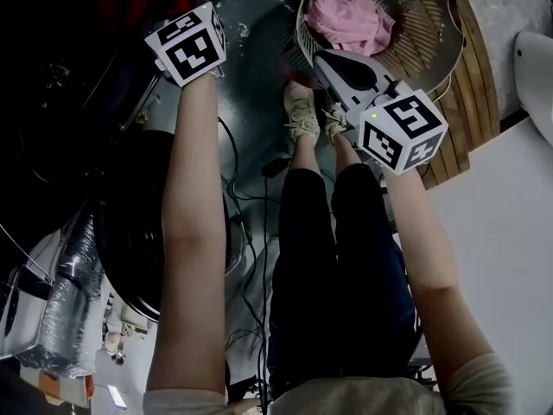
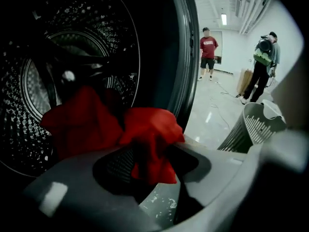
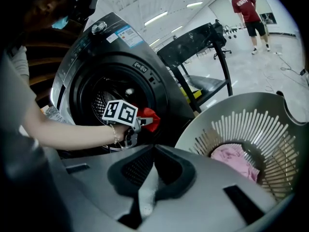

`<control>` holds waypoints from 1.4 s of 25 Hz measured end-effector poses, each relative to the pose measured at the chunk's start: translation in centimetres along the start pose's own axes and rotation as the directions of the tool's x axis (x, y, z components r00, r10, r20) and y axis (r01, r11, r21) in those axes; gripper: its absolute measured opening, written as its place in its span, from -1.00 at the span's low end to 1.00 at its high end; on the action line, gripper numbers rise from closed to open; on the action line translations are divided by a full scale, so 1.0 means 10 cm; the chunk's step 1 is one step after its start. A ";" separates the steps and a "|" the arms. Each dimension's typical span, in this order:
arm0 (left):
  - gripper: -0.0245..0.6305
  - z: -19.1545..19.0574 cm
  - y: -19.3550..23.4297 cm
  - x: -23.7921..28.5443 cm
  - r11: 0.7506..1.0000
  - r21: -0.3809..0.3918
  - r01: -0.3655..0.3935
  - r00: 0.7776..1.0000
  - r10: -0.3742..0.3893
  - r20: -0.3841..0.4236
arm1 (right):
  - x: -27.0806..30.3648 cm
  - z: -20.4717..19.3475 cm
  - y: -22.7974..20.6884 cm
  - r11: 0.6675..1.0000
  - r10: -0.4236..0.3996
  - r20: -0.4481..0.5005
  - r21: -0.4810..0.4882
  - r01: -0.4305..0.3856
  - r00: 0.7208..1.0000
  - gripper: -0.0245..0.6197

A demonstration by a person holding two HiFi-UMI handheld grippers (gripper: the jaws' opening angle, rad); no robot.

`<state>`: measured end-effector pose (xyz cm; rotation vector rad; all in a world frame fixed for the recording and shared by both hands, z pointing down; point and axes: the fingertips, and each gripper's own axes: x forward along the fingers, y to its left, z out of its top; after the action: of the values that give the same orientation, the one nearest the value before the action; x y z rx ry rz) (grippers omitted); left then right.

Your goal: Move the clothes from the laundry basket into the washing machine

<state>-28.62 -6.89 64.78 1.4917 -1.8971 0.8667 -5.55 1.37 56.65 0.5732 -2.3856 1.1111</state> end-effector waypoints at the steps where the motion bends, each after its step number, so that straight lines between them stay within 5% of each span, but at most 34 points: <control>1: -0.31 0.05 0.02 -0.06 1.000 0.025 0.005 0.999 -0.005 0.033 | 0.00 0.01 -0.01 1.000 -0.005 0.005 0.000 0.005 1.000 -0.88; 3: -0.72 0.14 0.17 -0.25 0.995 0.082 -0.060 0.991 0.050 0.123 | -0.01 0.02 -0.01 1.000 -0.015 0.013 0.009 0.014 1.000 -0.88; 5: -0.74 0.17 0.51 -0.38 0.982 0.072 -0.176 0.971 0.161 0.176 | 0.00 0.03 0.00 1.000 -0.017 0.021 0.020 0.016 1.000 -0.88; 10: -0.73 0.29 1.37 -0.22 0.923 -0.034 -0.384 0.913 0.384 0.139 | 0.07 0.09 0.04 1.000 -0.005 0.021 0.006 0.005 1.000 -0.88; 12: -0.70 0.30 1.61 -0.16 0.896 -0.117 -0.429 0.892 0.441 0.101 | 0.11 0.10 0.06 1.000 -0.001 0.022 0.005 0.001 1.000 -0.88; 14: -0.54 0.21 1.64 -0.10 0.890 -0.175 -0.421 0.901 0.433 0.037 | 0.12 0.12 0.08 1.000 -0.001 0.023 0.003 0.001 1.000 -0.88; 18: -0.14 0.06 1.51 -0.12 0.886 -0.274 -0.373 0.921 0.390 0.011 | 0.11 0.13 0.12 1.000 0.003 0.024 -0.010 -0.002 1.000 -0.88; 25: -0.06 0.22 1.12 -0.61 0.908 -0.342 -0.243 0.949 0.296 0.112 | -0.11 0.36 0.23 1.000 0.001 0.098 -0.017 0.000 0.995 -0.88; 28: -0.06 0.32 0.73 -1.02 0.928 -0.352 -0.123 0.969 0.188 0.159 | -0.33 0.62 0.39 0.999 -0.005 0.124 -0.045 0.011 0.992 -0.88; 30: -0.06 0.44 0.34 -1.34 0.941 -0.337 0.028 0.976 0.047 0.213 | -0.52 0.79 0.56 0.999 0.008 0.137 -0.038 -0.003 0.991 -0.88; 33: -0.06 0.73 -0.18 -1.85 0.913 -0.295 0.282 0.935 -0.193 0.296 | -0.81 1.07 0.83 0.998 0.057 0.155 -0.035 -0.053 0.986 -0.88; 35: -0.10 0.96 -0.39 -2.19 0.889 -0.266 0.373 0.903 -0.282 0.325 | -1.04 1.26 0.95 0.997 0.052 0.168 -0.066 -0.041 0.984 -0.88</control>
<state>-20.49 -1.73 42.51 1.7232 -1.7864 0.1819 -4.94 -1.09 37.93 0.6159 -2.5823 1.0400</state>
